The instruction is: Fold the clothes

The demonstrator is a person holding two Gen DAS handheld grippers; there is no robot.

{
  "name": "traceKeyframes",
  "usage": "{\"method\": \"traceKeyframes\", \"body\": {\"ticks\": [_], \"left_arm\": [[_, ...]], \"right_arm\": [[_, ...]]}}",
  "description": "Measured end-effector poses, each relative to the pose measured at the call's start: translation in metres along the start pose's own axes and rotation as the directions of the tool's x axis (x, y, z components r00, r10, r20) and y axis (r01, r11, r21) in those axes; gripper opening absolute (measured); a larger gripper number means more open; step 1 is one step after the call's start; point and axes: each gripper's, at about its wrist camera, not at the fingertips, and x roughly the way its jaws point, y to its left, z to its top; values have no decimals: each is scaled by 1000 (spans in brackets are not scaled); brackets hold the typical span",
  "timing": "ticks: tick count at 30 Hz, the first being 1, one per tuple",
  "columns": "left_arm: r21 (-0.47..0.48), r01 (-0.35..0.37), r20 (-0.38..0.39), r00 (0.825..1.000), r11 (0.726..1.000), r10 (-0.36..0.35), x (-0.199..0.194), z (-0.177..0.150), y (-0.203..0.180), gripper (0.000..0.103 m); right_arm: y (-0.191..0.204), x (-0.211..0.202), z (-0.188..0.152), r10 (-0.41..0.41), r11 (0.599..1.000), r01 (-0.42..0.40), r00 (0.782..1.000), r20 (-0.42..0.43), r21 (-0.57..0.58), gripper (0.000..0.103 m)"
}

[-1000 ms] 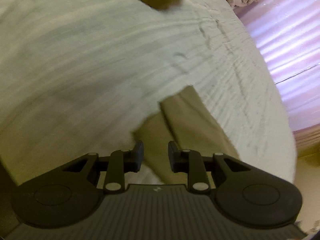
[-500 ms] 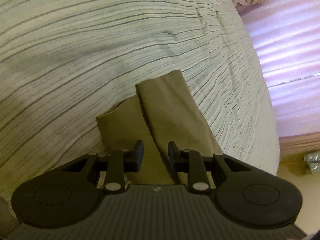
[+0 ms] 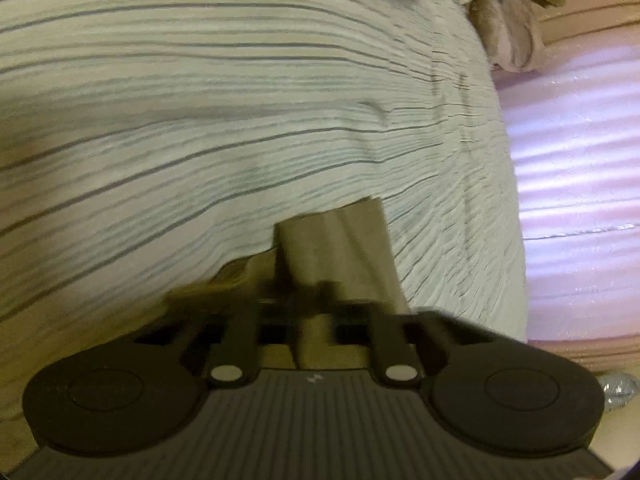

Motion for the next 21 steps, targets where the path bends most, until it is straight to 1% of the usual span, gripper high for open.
{"method": "traceKeyframes", "body": {"ticks": [1,2,3,5,8,10,13,18,20,21], "left_arm": [[26,18,14,1000,999,-19,-5,0,-3,0],[61,43,32,998,997,-45,-12,0,-7,0],[90,62,43,997,994,-66,-21,0,-9,0],[135,88,56,994,987,-96,-38,-1,-11,0],[181,64,49,996,981,-74,-52,-4,-4,0],[192,47,39,998,980,-55,-55,-6,1,0],[207,45,47,997,977,-56,-56,-9,2,0],[251,73,76,993,965,-94,-72,-13,9,0],[278,47,82,994,959,-73,-71,-15,12,0],[303,20,82,996,953,-47,-68,-18,14,0]], "right_arm": [[2,-4,0,4,1000,-4,1000,0,-22,4],[6,-6,-1,2,999,-2,1000,0,-49,4],[10,-8,-2,4,997,-5,1000,-1,-79,1],[18,-16,-5,14,991,-14,1000,-3,-132,1],[22,-28,-9,17,982,-19,1000,-13,-186,1],[22,-30,-11,6,979,-11,1000,-23,-205,1],[17,-31,-14,-1,976,-5,1000,-28,-217,1],[18,-26,-16,-5,971,-3,999,-34,-240,1],[19,-22,-17,-17,969,7,999,-36,-247,1],[19,-19,-17,-24,969,15,999,-34,-248,1]]}}
